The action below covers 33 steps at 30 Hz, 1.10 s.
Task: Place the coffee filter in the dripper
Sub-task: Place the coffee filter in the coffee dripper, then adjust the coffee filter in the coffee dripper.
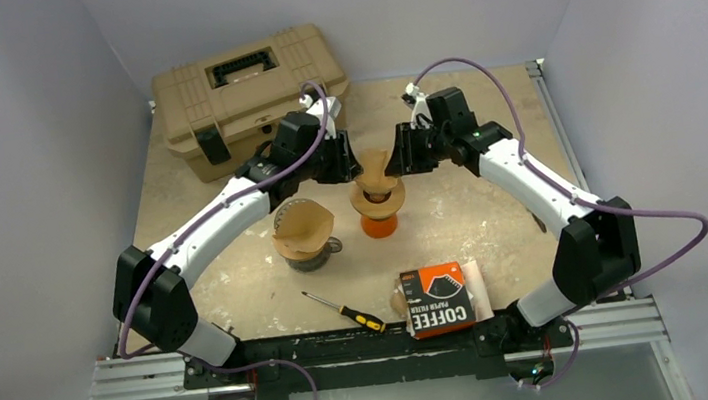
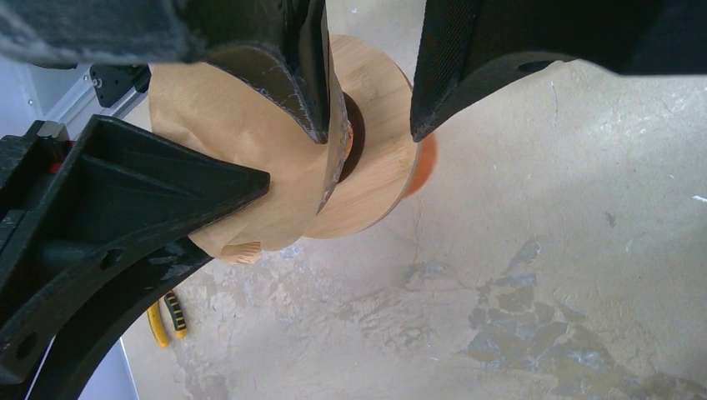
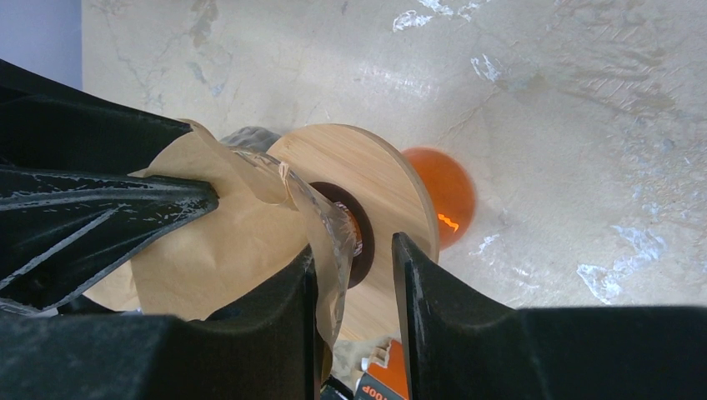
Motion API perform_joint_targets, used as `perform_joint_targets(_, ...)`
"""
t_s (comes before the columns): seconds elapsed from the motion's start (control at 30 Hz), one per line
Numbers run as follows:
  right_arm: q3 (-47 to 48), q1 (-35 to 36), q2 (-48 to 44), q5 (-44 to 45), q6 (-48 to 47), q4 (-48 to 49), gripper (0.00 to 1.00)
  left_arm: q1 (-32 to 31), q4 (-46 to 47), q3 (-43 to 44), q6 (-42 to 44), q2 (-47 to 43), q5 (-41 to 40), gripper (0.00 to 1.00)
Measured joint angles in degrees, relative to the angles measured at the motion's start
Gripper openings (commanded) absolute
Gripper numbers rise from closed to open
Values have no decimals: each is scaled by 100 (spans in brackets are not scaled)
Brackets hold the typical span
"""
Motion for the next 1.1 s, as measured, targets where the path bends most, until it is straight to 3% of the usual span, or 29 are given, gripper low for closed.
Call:
perform_joint_targets(0.2, -42, 2, 0, 2, 0, 55, 37, 0, 133, -72, -22, -2, 17, 38)
perform_joint_targets(0.67, 57, 0, -103, 85, 7, -144, 47, 0, -22, -74, -17, -4, -7, 58)
perform_joint_targets(1.1, 348, 0, -323, 199, 28, -267, 50, 0, -61, -44, -17, -184, -9, 63)
